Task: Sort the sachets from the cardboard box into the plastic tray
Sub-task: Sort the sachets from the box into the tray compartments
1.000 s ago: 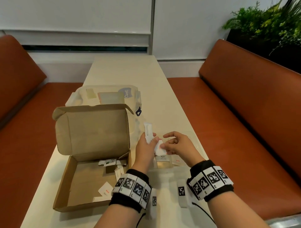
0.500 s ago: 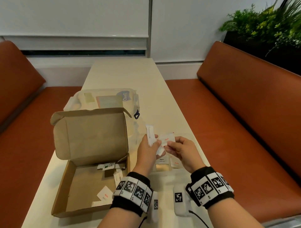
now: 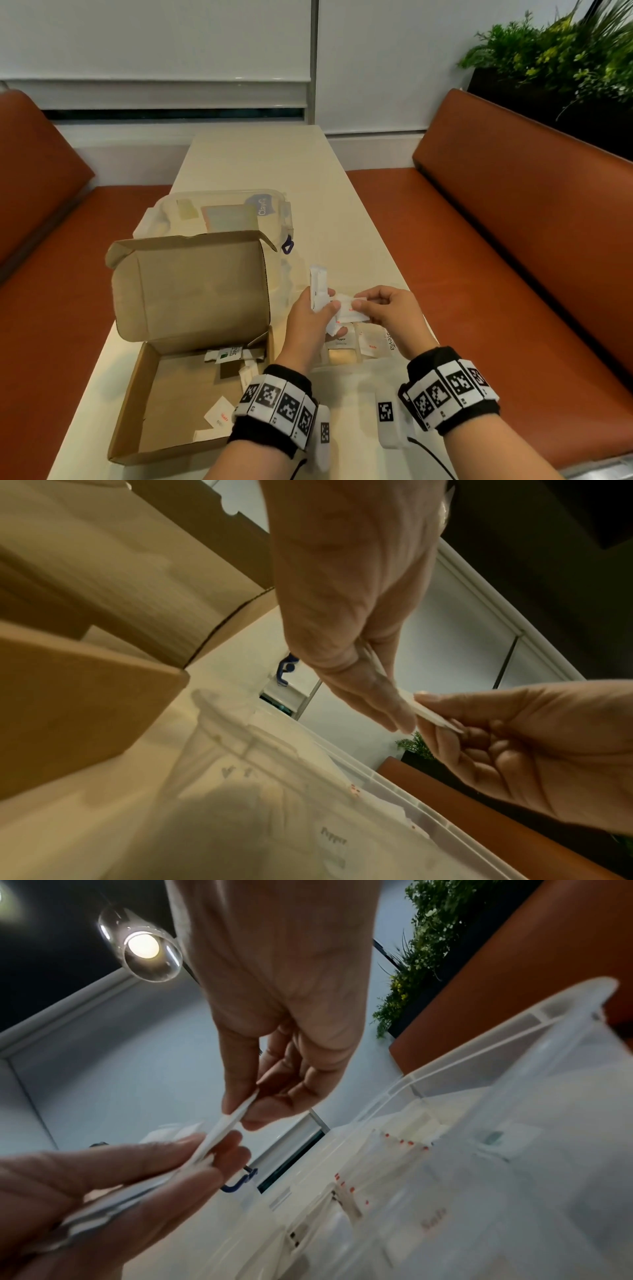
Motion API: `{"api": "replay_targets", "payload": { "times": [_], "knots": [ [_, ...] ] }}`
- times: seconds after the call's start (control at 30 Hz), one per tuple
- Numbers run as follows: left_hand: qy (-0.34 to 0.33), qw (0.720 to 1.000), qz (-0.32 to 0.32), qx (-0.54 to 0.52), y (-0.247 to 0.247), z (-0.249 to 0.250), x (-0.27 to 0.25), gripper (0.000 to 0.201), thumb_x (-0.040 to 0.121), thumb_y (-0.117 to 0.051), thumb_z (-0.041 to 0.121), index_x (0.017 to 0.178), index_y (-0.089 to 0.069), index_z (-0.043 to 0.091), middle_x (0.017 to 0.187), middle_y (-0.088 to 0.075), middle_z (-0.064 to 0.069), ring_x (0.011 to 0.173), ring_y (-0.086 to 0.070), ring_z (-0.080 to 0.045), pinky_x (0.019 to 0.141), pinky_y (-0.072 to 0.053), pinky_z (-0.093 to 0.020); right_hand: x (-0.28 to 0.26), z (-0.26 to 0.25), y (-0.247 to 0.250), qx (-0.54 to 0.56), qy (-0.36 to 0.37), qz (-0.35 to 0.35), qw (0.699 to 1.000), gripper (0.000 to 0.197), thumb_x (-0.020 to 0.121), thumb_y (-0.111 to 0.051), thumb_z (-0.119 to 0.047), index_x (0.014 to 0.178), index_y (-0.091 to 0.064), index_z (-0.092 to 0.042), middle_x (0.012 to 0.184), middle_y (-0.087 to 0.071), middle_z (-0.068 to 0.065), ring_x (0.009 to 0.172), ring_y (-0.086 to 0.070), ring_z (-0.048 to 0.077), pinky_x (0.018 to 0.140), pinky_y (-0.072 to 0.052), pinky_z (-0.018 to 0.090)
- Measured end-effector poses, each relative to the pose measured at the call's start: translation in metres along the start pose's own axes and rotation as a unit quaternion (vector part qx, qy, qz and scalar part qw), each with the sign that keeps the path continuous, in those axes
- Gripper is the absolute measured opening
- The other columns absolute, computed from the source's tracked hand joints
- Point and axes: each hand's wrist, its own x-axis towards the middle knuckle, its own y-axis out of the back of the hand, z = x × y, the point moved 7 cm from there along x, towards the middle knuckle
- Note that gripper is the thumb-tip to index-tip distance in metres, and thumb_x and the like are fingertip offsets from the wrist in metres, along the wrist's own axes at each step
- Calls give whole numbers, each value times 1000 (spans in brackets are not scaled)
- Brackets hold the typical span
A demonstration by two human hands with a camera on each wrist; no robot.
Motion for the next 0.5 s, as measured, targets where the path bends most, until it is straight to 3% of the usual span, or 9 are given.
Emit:
{"api": "replay_targets", "payload": {
  "times": [0.13, 0.3, 0.5],
  "knots": [
    [-2, 1000, 8, -5, 3, 0, 3, 20, 86, -64, 1, 103, -59, 11, 99, -58, -9, 88, -61, -21, 65, -60, -34, 0, 3, 0, 6, -14, -9, 1000, 1, 81, -70, -3, 81, -69, -3, 75, -71, 12, 64, -68, 15, 57, -54, 21],
    [-15, 999, 24, 19, 6, -3, 4, 20, 84, -67, 3, 102, -61, 11, 98, -61, -9, 86, -64, -20, 61, -59, -30, 1, -1, 3, -154, 18, -32, 987, 7, 77, -75, -7, 78, -68, -5, 67, -66, 2, 56, -56, 5, 53, -45, 13],
    [-16, 998, 63, 11, 11, -7, 6, 15, 86, -66, 4, 97, -61, 12, 97, -62, -9, 88, -64, -21, 63, -60, -33, 4, 3, 18, -216, -10, -43, 976, 15, 73, -78, -3, 85, -69, -5, 61, -64, 3, 44, -53, 1, 49, -45, 11]
  ]
}}
